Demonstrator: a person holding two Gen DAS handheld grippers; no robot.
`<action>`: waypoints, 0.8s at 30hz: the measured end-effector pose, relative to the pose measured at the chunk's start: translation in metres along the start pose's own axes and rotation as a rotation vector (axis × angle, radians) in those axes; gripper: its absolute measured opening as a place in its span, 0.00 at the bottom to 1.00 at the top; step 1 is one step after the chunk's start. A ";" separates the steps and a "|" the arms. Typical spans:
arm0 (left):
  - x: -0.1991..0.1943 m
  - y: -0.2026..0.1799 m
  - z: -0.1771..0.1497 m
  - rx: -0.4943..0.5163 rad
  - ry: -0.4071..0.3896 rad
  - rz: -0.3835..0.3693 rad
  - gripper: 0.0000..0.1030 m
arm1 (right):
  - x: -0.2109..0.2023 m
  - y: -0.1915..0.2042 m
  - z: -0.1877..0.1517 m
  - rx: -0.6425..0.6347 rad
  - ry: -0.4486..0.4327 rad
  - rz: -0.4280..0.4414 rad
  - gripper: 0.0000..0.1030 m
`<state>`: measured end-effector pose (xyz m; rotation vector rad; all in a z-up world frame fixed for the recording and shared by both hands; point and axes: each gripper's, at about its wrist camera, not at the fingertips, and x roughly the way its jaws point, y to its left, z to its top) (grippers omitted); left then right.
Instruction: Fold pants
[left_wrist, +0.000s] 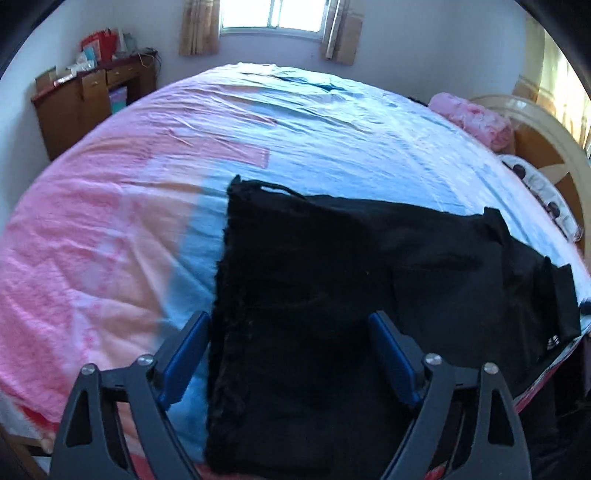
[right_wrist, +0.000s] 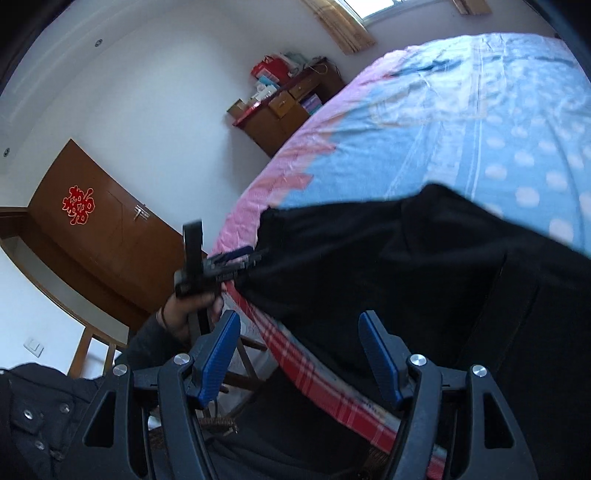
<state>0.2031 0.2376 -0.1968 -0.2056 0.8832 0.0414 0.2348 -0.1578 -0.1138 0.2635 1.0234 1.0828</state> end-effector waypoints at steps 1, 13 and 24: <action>0.005 0.001 0.001 -0.015 0.009 -0.014 0.84 | 0.004 -0.003 -0.004 0.010 0.008 -0.007 0.66; 0.009 0.000 0.005 0.038 0.048 -0.042 0.82 | 0.006 -0.047 -0.005 0.096 -0.078 -0.279 0.66; 0.003 0.009 0.003 -0.032 0.038 -0.104 0.57 | 0.017 -0.043 -0.010 0.051 -0.090 -0.279 0.66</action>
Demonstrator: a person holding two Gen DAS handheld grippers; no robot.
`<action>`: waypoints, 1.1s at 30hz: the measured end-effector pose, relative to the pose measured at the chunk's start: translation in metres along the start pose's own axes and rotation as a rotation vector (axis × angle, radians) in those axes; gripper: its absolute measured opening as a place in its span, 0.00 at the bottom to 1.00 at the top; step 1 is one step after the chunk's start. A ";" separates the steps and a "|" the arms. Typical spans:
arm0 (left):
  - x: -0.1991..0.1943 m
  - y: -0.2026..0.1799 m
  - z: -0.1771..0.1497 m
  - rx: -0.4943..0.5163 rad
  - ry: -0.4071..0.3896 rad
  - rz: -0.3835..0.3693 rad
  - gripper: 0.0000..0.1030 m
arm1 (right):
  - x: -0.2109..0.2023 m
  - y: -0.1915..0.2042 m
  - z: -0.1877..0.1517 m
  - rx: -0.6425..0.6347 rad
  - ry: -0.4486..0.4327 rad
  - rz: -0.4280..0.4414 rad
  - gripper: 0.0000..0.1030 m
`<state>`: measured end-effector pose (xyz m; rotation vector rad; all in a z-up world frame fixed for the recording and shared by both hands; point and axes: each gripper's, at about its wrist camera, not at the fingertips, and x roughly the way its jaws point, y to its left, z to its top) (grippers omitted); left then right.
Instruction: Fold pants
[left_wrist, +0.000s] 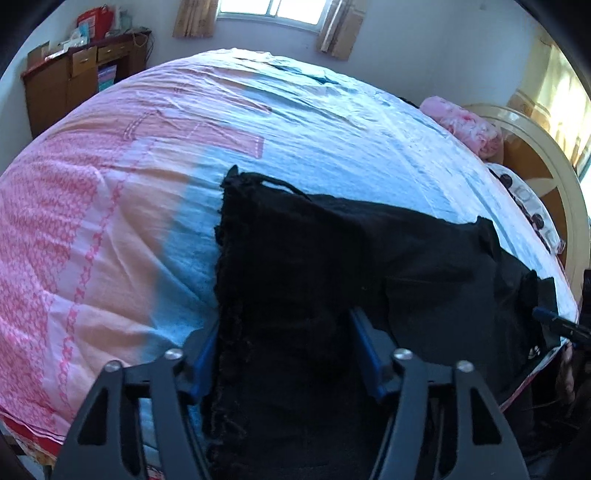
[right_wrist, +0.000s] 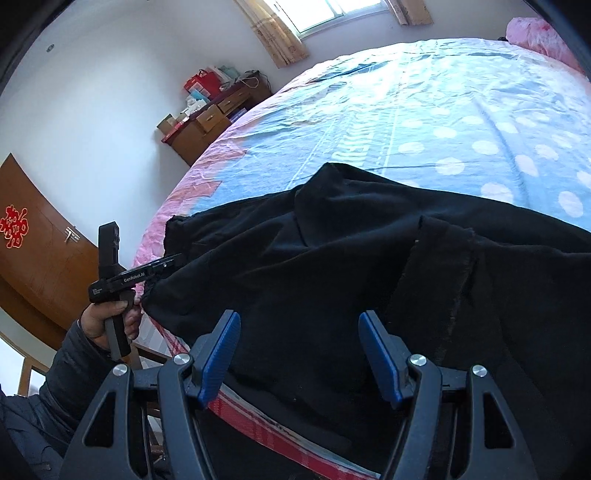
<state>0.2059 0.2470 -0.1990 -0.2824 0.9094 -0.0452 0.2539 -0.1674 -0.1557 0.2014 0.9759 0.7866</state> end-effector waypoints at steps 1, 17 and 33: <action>-0.001 -0.002 0.000 0.003 -0.001 -0.005 0.48 | 0.002 0.000 0.000 -0.002 0.002 0.002 0.66; -0.067 -0.024 0.006 -0.108 -0.147 -0.189 0.20 | 0.018 -0.023 -0.003 0.077 0.015 0.022 0.66; -0.120 -0.123 0.030 0.006 -0.226 -0.379 0.20 | -0.015 -0.047 -0.003 0.109 -0.056 -0.002 0.66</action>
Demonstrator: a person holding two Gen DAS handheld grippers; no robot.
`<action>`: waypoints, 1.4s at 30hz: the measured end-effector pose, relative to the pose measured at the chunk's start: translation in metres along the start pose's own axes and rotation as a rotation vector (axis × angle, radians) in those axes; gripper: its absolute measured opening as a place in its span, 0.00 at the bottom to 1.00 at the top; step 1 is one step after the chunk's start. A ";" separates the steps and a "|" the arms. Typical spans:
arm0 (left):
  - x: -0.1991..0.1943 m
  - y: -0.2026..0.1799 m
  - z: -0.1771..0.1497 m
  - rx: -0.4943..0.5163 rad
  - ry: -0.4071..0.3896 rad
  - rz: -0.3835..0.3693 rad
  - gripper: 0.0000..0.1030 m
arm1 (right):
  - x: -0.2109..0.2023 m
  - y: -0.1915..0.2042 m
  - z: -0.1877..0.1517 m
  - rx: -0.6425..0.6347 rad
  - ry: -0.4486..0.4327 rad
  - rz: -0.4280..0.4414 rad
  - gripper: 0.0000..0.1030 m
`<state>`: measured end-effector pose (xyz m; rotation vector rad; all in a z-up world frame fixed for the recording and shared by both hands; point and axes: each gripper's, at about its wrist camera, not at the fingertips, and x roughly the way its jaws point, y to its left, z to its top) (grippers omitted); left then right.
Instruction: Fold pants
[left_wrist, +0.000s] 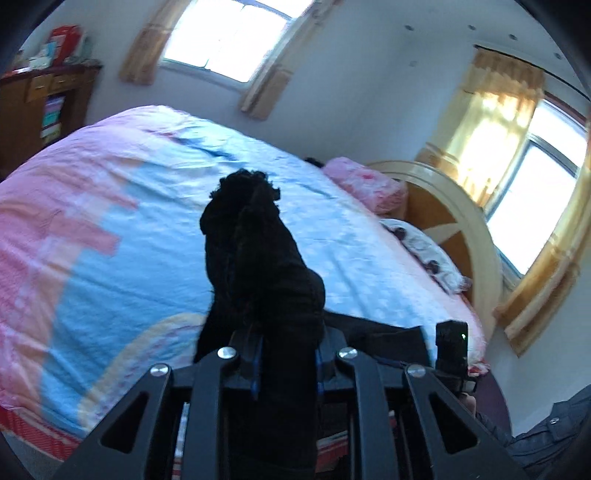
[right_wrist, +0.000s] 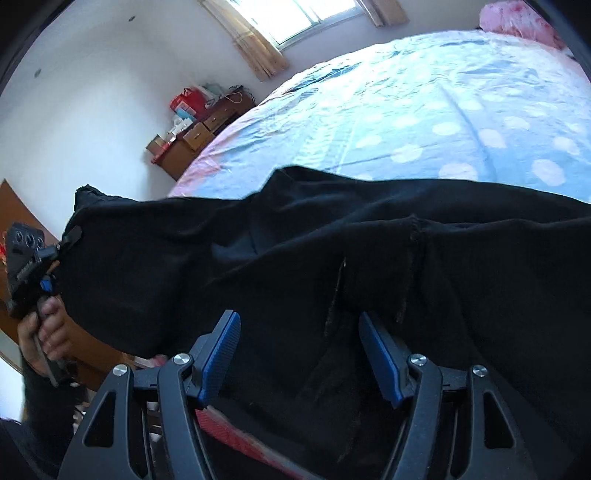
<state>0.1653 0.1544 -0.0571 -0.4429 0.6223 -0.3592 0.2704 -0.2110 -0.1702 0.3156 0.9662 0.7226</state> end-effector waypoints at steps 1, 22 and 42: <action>0.004 -0.014 0.002 0.017 0.005 -0.028 0.20 | -0.013 0.000 0.004 0.000 -0.025 -0.019 0.66; 0.192 -0.229 -0.027 0.211 0.346 -0.323 0.20 | -0.177 -0.137 -0.037 0.479 -0.449 -0.220 0.66; 0.211 -0.231 -0.057 0.342 0.290 -0.241 0.74 | -0.222 -0.148 -0.051 0.504 -0.654 -0.267 0.67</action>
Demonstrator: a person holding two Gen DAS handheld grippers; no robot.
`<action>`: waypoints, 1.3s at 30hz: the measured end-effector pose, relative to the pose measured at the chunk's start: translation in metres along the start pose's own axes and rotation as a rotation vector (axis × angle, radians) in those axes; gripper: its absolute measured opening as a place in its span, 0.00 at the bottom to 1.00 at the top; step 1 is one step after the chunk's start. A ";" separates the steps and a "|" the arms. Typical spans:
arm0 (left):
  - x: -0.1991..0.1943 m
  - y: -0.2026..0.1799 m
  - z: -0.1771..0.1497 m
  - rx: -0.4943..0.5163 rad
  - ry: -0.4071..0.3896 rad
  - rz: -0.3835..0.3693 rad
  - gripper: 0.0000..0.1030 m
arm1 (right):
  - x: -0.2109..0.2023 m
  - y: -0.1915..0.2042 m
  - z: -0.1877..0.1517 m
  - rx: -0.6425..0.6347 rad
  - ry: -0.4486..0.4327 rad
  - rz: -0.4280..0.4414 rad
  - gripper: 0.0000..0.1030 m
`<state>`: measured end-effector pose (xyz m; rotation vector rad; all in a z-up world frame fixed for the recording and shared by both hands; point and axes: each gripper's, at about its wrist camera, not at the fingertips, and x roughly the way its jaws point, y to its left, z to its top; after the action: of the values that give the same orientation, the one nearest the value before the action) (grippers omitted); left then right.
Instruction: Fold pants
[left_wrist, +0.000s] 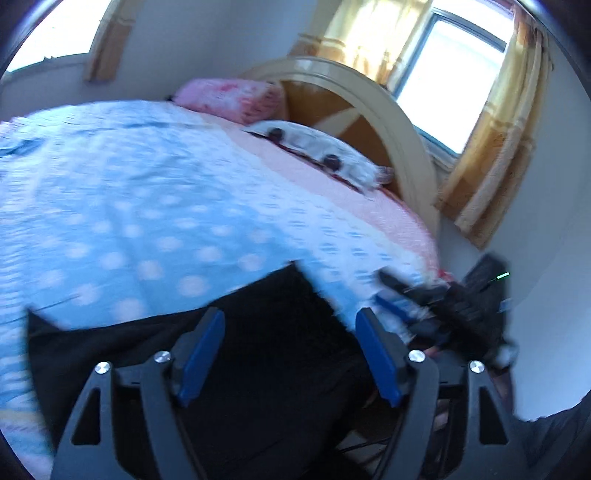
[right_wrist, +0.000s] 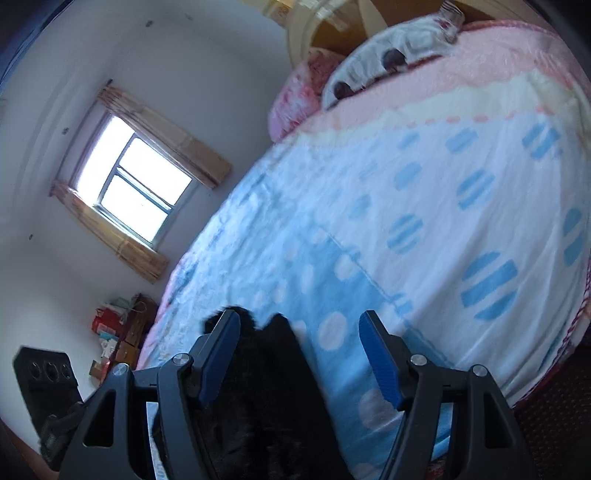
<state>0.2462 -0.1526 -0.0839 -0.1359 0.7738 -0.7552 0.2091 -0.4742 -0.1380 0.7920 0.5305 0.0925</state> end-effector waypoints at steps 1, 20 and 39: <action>-0.006 0.009 -0.006 -0.003 0.000 0.033 0.74 | -0.004 0.010 -0.001 -0.040 -0.005 0.033 0.67; -0.028 0.073 -0.097 -0.008 -0.018 0.283 0.80 | 0.047 0.059 -0.045 -0.336 0.430 -0.067 0.68; -0.048 0.116 -0.120 -0.098 0.012 0.378 0.95 | 0.258 0.230 -0.111 -0.502 0.932 0.184 0.68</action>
<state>0.2081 -0.0176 -0.1862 -0.0698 0.8192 -0.3601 0.4053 -0.1690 -0.1499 0.2589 1.2500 0.7607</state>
